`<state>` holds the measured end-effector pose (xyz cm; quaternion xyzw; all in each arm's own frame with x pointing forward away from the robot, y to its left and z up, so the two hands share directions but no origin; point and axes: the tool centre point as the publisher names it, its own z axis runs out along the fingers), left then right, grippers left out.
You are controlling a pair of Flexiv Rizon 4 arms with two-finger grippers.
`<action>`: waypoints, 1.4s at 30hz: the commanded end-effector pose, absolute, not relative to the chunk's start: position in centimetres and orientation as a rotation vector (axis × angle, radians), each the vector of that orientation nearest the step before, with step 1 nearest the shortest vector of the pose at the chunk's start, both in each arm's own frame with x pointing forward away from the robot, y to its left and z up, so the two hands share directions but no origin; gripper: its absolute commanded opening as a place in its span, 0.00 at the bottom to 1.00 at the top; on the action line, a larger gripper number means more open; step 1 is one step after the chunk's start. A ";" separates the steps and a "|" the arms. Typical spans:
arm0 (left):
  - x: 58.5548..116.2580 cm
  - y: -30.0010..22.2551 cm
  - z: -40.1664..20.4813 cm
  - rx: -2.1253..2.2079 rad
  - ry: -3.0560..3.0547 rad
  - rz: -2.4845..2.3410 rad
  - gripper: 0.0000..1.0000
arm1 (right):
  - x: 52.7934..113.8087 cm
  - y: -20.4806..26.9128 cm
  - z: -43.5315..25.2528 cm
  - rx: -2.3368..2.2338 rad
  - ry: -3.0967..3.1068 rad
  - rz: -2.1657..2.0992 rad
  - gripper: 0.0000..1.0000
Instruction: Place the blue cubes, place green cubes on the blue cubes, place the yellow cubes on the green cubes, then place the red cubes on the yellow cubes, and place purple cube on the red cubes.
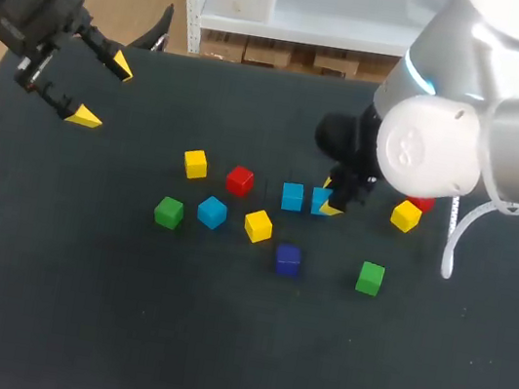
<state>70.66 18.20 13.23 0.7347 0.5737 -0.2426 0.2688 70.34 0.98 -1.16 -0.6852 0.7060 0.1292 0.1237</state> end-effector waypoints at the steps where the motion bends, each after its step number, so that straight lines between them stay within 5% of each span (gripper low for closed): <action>1: 70.7 18.3 13.2 1.981 1.543 -0.653 1.00 | 70.5 1.0 -1.3 -2.000 2.059 0.383 0.00; 17: 70.7 18.3 13.2 1.981 1.543 -0.653 1.00 | 70.8 1.2 -1.3 -2.014 2.051 0.390 0.07; 19: 70.7 18.3 13.2 1.981 1.543 -0.653 1.00 | 70.9 1.1 -1.4 -2.015 2.054 0.389 0.13; 21: 70.7 18.3 13.2 1.981 1.543 -0.653 1.00 | 70.9 1.0 -1.4 -2.013 2.058 0.391 0.29; 27: 70.7 18.3 13.2 1.981 1.543 -0.653 1.00 | 71.0 0.9 -1.4 -2.012 2.067 0.393 0.49; 30: 70.7 18.3 13.2 1.981 1.543 -0.653 1.00 | 70.9 0.9 -1.4 -2.015 2.074 0.398 1.00; 42: 70.7 18.3 13.2 1.981 1.543 -0.653 1.00 | 70.1 -0.3 -0.2 -2.038 2.078 0.474 1.00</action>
